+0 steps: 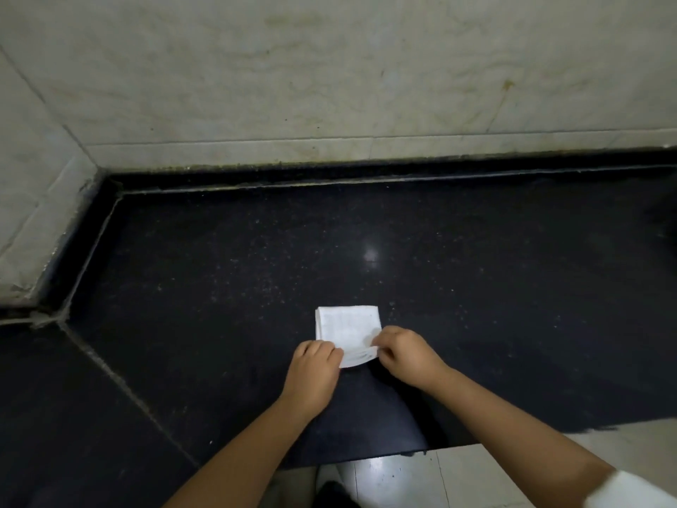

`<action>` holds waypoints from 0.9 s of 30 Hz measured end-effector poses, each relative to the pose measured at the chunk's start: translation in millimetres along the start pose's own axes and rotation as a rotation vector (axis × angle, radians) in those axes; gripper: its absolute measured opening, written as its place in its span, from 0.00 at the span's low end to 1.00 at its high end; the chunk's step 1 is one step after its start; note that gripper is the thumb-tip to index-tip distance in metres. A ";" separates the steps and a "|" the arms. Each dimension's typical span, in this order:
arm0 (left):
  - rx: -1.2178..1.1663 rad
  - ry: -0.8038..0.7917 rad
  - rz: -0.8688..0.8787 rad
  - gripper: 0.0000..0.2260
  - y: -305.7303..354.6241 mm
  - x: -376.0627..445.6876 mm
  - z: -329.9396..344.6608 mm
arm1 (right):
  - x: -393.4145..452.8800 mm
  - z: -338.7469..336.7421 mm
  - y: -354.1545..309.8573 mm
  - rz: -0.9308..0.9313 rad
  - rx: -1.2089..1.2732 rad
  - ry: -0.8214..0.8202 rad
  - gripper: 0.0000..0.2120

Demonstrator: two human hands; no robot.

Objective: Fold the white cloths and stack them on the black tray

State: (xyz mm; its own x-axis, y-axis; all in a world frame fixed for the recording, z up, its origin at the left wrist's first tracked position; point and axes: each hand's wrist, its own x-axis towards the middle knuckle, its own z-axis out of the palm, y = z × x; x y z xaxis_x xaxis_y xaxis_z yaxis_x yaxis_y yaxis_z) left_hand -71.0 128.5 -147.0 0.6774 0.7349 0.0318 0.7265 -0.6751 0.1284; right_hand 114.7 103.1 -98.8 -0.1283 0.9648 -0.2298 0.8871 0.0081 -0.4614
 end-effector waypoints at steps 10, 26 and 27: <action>0.019 0.021 0.384 0.13 173.3 93.8 -40.3 | -140.6 -78.8 136.3 0.190 0.234 0.321 0.17; -0.150 0.032 0.799 0.11 622.4 285.6 -100.6 | -451.7 -306.6 428.2 0.565 -0.236 0.496 0.09; -0.149 0.055 0.818 0.11 645.0 301.8 -105.2 | -461.9 -325.1 446.5 0.577 -0.242 0.500 0.09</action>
State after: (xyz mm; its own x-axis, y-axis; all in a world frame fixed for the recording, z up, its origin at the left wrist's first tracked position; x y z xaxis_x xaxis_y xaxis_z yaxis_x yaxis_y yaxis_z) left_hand 589.8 -78.4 49.6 0.9753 0.0206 0.2200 -0.0184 -0.9846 0.1737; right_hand 714.2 -253.5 79.9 0.5432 0.8372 0.0628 0.8319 -0.5266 -0.1749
